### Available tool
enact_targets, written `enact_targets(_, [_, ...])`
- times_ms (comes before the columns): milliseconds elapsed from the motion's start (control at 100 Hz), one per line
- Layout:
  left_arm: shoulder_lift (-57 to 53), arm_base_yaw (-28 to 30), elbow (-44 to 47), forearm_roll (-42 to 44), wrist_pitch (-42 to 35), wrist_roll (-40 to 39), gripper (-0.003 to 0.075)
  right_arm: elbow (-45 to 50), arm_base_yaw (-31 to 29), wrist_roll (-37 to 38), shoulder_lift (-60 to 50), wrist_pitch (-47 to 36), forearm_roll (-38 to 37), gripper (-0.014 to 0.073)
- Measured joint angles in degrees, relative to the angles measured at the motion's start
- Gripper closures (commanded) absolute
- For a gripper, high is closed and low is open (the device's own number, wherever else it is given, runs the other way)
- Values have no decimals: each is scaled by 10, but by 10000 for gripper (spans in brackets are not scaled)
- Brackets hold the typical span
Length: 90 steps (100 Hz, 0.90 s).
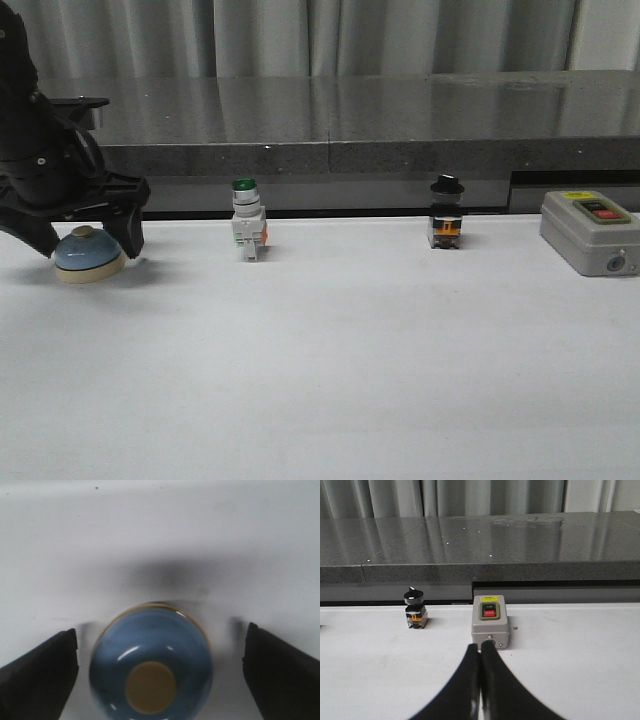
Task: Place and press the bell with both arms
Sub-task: 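Lower the left gripper over the blue bell and close on it, then lift the blue bell with the left gripper and carry it toward table center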
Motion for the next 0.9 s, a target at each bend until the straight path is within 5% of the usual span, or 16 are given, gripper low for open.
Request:
enact_targets(290, [0,-5,0,9,1,0,533,0,0,0,0,0,0,654])
enact_targets(410, [0,-5,-1,17,5,0,636,0,0,0,0,0,0,654])
enact_targets(900, [-127,-11,-12,38,96,0,662,0,0,0,0,0,0,654])
